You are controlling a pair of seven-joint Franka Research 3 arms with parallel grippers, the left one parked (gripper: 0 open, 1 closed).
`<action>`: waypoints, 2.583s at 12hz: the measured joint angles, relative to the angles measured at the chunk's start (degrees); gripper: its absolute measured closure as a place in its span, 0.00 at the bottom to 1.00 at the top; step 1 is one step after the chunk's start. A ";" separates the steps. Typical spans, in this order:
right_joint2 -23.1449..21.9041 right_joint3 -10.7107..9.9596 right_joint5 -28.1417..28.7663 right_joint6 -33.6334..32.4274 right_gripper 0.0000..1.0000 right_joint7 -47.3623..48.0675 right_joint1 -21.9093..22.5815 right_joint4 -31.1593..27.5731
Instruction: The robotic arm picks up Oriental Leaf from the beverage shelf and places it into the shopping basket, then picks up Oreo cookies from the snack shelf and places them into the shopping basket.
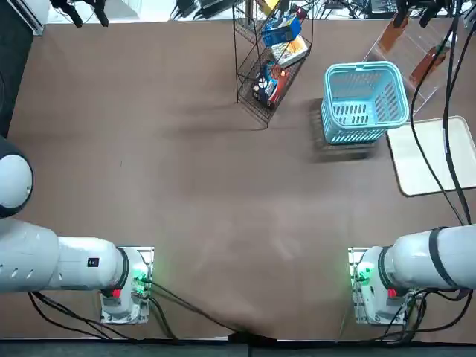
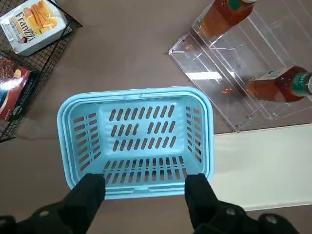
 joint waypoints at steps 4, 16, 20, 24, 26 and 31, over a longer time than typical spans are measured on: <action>0.00 0.00 0.00 0.00 0.00 0.00 0.00 0.00; 0.00 -0.57 -0.07 -0.24 0.00 -8.30 -1.08 -0.01; 0.43 -1.14 -0.09 -0.16 0.00 -22.17 -6.90 -0.11; 3.54 -1.31 -0.09 1.37 0.00 -34.25 -11.41 1.02; 6.87 -1.34 -0.10 2.00 0.00 -40.69 -13.71 4.63; 19.67 -1.44 -0.09 2.81 0.00 -56.68 -20.16 19.12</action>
